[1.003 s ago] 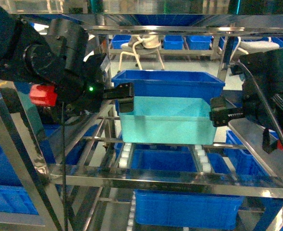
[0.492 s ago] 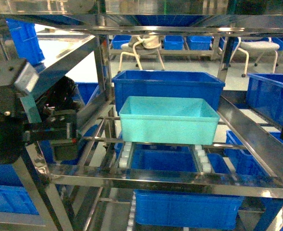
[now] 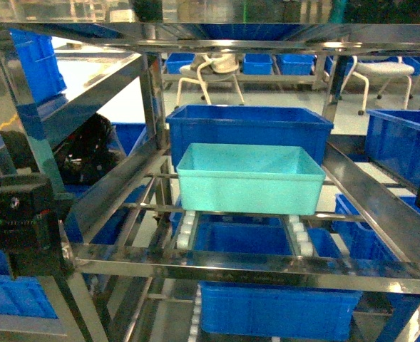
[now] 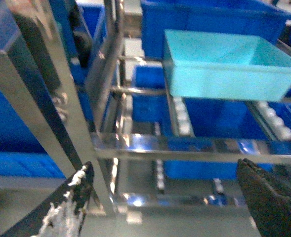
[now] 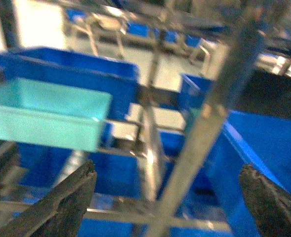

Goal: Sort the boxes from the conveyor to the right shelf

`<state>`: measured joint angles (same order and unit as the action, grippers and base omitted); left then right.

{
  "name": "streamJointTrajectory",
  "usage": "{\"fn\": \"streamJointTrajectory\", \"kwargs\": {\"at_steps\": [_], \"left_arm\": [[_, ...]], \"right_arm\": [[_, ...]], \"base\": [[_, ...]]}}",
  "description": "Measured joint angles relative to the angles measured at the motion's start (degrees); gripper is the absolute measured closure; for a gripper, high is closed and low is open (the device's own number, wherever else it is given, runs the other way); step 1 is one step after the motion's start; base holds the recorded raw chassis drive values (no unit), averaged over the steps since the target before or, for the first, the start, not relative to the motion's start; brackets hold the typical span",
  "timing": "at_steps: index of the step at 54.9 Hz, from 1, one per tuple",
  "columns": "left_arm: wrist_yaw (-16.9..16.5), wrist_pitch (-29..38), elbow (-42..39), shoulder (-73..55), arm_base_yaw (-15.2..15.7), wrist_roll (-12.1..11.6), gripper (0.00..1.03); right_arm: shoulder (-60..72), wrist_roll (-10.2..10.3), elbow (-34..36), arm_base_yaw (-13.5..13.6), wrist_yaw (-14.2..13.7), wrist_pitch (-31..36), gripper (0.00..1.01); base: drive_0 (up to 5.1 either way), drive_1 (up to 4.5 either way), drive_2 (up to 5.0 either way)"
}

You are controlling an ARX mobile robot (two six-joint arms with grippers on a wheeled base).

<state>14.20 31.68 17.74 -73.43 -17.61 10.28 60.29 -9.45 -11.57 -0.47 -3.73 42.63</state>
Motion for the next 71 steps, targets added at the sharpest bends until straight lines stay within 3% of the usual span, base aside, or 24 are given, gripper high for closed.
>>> {"fn": "streamJointTrajectory", "kwargs": {"at_steps": [3, 7, 9, 13, 16, 19, 28, 31, 34, 47, 61, 64, 66, 67, 71], "left_arm": [[0.6, 11.8, -7.2, -0.5, 1.6, -3.9, 0.29], [0.1, 21.6, -12.0, 2.6, 3.6, -6.7, 0.42], [-0.9, 27.4, -12.0, 7.3, 5.1, -7.8, 0.53], [-3.4, 24.4, -12.3, 13.4, 6.9, -8.9, 0.71], [-4.8, 20.4, -14.4, 16.3, 8.3, -9.3, 0.86], [-6.2, 16.9, -16.0, 20.4, 9.7, -9.2, 1.02], [-8.5, 9.5, -16.5, 30.5, 12.2, -9.4, 1.01], [-13.2, 6.1, -16.8, 33.7, 15.8, -9.5, 1.01], [-13.4, 3.2, -16.9, 37.6, 18.0, -9.5, 1.01], [-14.2, -8.5, -16.9, 50.3, 17.5, -9.5, 1.01], [-14.2, -16.6, -16.9, 58.4, 17.5, -9.5, 1.01], [-14.2, -20.3, -16.9, 62.1, 17.5, -9.5, 1.01], [-14.2, -23.4, -16.9, 64.6, 17.5, -9.5, 1.01], [-14.4, -32.2, -16.9, 70.8, 17.5, -9.5, 1.01], [-14.2, -32.0, -16.9, 72.8, 17.5, -9.6, 1.01]], "right_arm": [[-1.7, 3.3, 3.0, 0.9, 3.6, 5.1, 0.26], [-4.2, 6.0, 4.4, 0.8, 3.7, 5.2, 0.39], [-6.7, 7.1, 5.1, 0.8, 3.7, 4.1, 0.50], [-10.6, 8.1, 6.5, 0.8, 3.8, 1.7, 0.68], [-10.8, 8.4, 8.9, 0.8, 3.8, 5.0, 0.83], [-13.3, 8.5, 10.6, 0.8, 3.8, 1.1, 0.99], [-22.7, 8.6, 10.7, 0.8, 3.8, -5.8, 0.99], [-25.1, 8.6, 10.7, 0.8, 3.8, -8.6, 0.99], [-28.7, 8.6, 10.7, 0.8, 3.7, -11.6, 0.99], [-40.0, 8.6, 10.8, 0.8, 3.8, -22.2, 0.99], [-47.1, 8.6, 10.8, 0.8, 3.8, -29.4, 0.99], [-50.4, 8.6, 10.8, 0.8, 3.8, -32.7, 0.99], [-59.9, 8.6, 10.7, 0.8, 3.8, -42.6, 0.99], [-60.1, 8.6, 10.7, 0.8, 3.7, -42.5, 0.99], [-60.0, 8.6, 10.7, 0.8, 3.8, -42.9, 0.99]], "base": [[0.0, 0.00, 0.0], [0.0, 0.00, 0.0], [0.0, 0.00, 0.0], [0.0, 0.00, 0.0], [0.0, 0.00, 0.0], [0.0, 0.00, 0.0], [0.0, 0.00, 0.0], [0.0, 0.00, 0.0], [0.0, 0.00, 0.0], [0.0, 0.00, 0.0], [0.0, 0.00, 0.0], [0.0, 0.00, 0.0], [0.0, 0.00, 0.0], [0.0, 0.00, 0.0], [0.0, 0.00, 0.0]]}}
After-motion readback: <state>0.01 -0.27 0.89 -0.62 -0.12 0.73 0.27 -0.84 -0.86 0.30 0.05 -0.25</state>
